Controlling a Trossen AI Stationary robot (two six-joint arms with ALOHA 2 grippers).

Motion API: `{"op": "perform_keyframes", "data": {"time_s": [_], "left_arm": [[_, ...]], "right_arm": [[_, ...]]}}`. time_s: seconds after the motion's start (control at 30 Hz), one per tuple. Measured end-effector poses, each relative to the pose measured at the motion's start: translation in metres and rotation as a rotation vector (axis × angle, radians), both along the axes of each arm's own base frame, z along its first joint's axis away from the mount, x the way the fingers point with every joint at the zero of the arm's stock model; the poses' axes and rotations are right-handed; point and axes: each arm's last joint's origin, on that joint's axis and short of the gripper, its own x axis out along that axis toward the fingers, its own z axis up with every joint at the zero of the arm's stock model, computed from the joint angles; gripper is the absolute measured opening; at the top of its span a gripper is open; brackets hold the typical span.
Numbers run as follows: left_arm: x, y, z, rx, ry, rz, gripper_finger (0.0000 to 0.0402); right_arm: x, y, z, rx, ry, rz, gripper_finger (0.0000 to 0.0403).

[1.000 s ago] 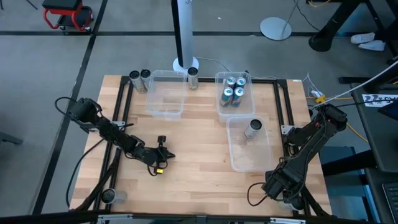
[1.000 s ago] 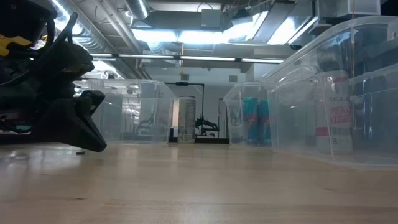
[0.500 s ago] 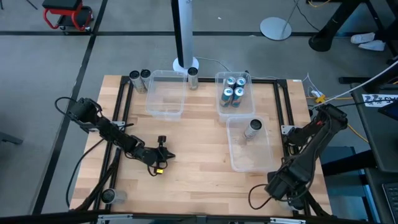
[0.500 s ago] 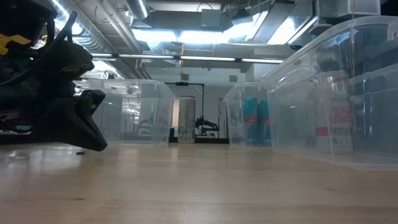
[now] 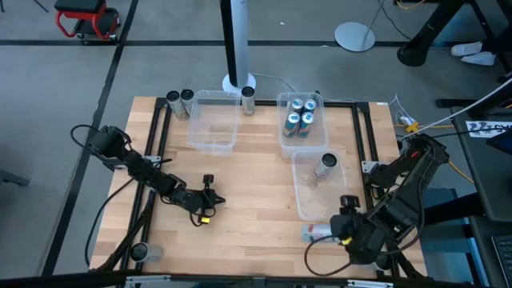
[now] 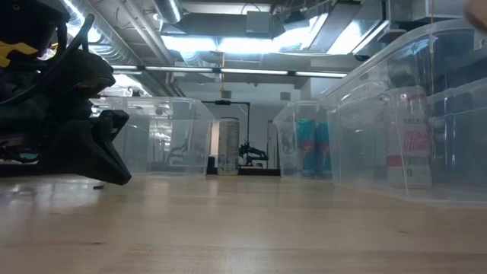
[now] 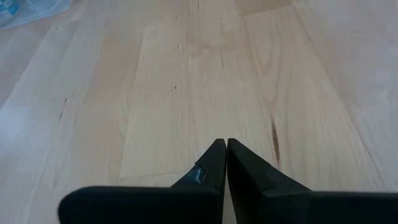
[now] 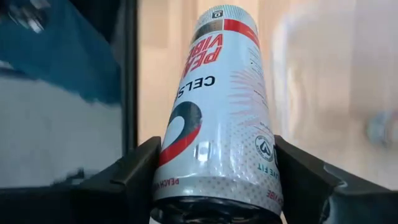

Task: Sort soda cans
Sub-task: Put the white pink soda can into the bottom right transparent bin

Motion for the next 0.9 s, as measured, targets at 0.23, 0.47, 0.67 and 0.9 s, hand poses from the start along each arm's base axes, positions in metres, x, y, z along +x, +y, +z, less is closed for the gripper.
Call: {"op": "perform_keyframes", "data": {"time_s": [0.23, 0.47, 0.67, 0.9], "left_arm": [[0.000, 0.000, 0.000, 0.000, -0.001, 0.001, 0.0008], [0.003, -0.001, 0.004, 0.000, -0.041, -0.015, 0.0008], [0.003, -0.001, 0.004, 0.009, -0.039, -0.022, 0.0008], [0.003, -0.001, 0.003, 0.012, -0.038, -0.023, 0.0008]], "right_arm": [[0.007, -0.001, 0.003, -0.112, -0.170, 0.039, 0.0249], [0.014, -0.032, 0.008, -0.324, -0.182, 0.116, 0.0249], [0.016, -0.077, 0.019, -0.459, -0.127, 0.138, 0.0249], [0.024, -0.122, 0.026, -0.477, -0.039, 0.160, 0.0249]]}}
